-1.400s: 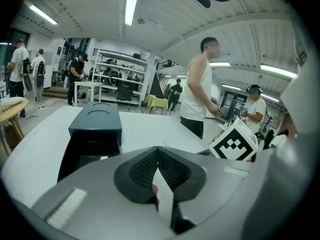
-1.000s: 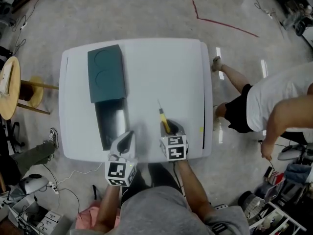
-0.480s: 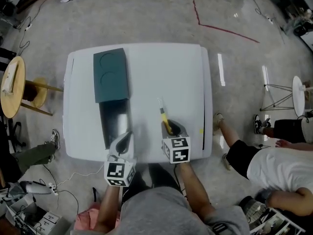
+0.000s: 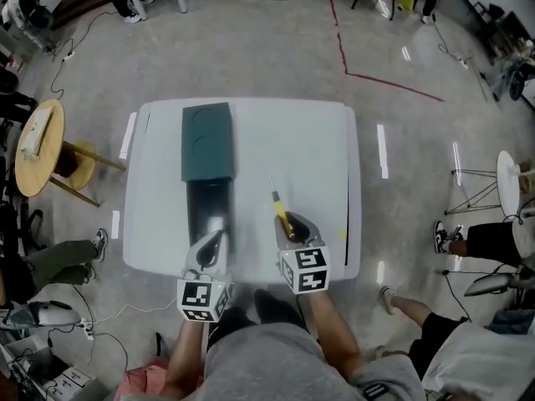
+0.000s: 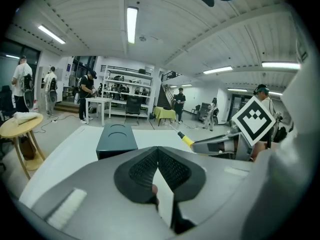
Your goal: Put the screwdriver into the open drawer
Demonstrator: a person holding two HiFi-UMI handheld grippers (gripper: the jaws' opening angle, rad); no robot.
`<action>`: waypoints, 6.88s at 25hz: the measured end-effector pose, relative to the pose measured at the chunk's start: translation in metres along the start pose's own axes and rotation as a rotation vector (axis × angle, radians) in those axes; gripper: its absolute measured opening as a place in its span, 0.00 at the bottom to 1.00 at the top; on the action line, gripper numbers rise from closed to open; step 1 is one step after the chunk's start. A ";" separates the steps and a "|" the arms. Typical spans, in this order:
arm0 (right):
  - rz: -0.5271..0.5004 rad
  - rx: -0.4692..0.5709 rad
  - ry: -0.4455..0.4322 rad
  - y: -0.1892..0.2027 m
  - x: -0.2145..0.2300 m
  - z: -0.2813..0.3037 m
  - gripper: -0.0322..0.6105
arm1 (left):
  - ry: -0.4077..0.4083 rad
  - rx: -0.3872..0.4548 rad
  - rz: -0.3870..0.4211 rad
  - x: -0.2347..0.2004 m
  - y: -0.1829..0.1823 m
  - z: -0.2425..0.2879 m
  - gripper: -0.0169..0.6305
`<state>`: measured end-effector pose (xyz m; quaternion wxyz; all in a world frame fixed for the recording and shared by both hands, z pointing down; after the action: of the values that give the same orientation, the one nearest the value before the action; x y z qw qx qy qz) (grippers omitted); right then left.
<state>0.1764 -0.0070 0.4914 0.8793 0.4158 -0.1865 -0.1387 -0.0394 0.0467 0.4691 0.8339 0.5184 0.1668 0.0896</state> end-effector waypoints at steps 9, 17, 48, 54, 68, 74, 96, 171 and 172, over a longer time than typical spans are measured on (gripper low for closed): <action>-0.041 0.098 -0.064 -0.019 -0.038 -0.030 0.18 | -0.058 0.090 0.021 -0.004 -0.016 -0.040 0.05; -0.078 0.141 -0.120 -0.027 -0.068 -0.047 0.18 | -0.088 0.144 0.028 -0.004 -0.028 -0.065 0.05; -0.037 0.002 -0.147 -0.033 -0.156 0.038 0.18 | -0.076 0.079 -0.024 -0.117 -0.029 -0.072 0.05; 0.000 -0.048 -0.105 -0.026 -0.163 0.066 0.18 | -0.018 0.032 -0.029 -0.142 -0.027 -0.053 0.05; 0.103 -0.168 -0.026 0.007 -0.167 0.113 0.18 | 0.093 -0.111 -0.055 -0.179 0.004 -0.011 0.05; 0.121 -0.225 0.010 0.010 -0.163 0.131 0.18 | 0.116 -0.150 -0.064 -0.190 0.011 0.006 0.05; 0.137 -0.301 0.044 0.020 -0.166 0.156 0.18 | 0.162 -0.214 -0.097 -0.213 0.026 0.037 0.05; 0.014 -0.194 0.011 -0.026 -0.168 0.115 0.26 | 0.062 -0.046 -0.086 -0.198 -0.003 -0.021 0.05; 0.008 -0.183 0.008 -0.028 -0.168 0.111 0.26 | 0.058 -0.036 -0.082 -0.194 -0.005 -0.025 0.05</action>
<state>-0.0250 -0.0323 0.4985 0.9149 0.3334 -0.1713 -0.1501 -0.2286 0.0024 0.4905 0.8409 0.4932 0.2102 0.0732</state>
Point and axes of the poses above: the fingertips, and each gripper's own axes: z forward along the fingers, x to its right, y out of its underside, the point moved 10 cm from there along -z, backward along the fingers, and after that the axes turned 1 degree about -z, right-handed, at the moved point
